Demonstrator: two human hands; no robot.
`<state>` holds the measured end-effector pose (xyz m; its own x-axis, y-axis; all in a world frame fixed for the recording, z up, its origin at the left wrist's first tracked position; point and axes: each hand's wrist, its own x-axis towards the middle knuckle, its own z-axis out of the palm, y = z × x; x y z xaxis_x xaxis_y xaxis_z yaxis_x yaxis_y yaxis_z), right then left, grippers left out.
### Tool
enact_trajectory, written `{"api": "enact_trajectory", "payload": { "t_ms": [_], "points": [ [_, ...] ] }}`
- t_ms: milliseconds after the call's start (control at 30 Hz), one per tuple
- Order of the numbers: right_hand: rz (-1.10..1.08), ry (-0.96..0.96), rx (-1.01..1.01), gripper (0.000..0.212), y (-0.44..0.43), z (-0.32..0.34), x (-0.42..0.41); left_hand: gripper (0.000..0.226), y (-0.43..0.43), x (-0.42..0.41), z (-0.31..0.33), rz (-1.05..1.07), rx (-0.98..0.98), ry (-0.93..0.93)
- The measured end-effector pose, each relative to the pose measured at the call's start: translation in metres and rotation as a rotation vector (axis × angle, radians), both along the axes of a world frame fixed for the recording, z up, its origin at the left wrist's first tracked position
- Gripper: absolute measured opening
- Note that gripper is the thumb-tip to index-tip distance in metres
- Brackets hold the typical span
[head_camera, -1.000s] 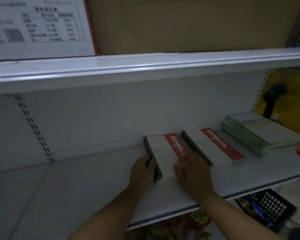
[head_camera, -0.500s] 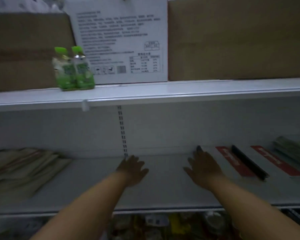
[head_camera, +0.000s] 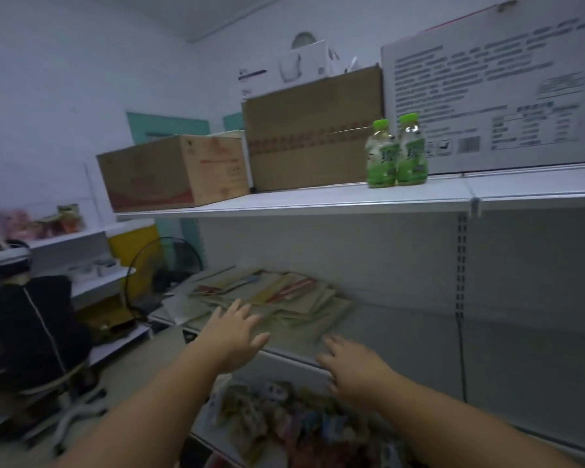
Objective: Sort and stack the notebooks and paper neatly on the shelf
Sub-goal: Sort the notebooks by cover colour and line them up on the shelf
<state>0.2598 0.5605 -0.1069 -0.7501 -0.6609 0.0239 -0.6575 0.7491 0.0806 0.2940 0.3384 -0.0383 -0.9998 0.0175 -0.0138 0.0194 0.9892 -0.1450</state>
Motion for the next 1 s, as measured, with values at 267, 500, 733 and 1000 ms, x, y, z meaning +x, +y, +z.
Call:
{"api": "enact_trajectory", "payload": {
  "t_ms": [267, 500, 733, 1000],
  "points": [
    [0.129, -0.019, -0.032, 0.055, -0.103, -0.012, -0.051, 0.053, -0.076, -0.018, -0.032, 0.045, 0.23, 0.02],
    [0.285, -0.003, -0.176, 0.047, -0.203, -0.003, -0.131, 0.053, -0.151, -0.078, -0.026, 0.115, 0.2, -0.114],
    [0.243, 0.001, -0.362, 0.044, -0.263, 0.017, -0.204, 0.045, -0.213, -0.126, -0.012, 0.217, 0.382, -0.223],
    [0.05, -0.095, -0.429, 0.035, -0.286, 0.008, -0.259, 0.037, -0.278, -0.191, -0.012, 0.185, 0.322, -0.069]
  ]
}}
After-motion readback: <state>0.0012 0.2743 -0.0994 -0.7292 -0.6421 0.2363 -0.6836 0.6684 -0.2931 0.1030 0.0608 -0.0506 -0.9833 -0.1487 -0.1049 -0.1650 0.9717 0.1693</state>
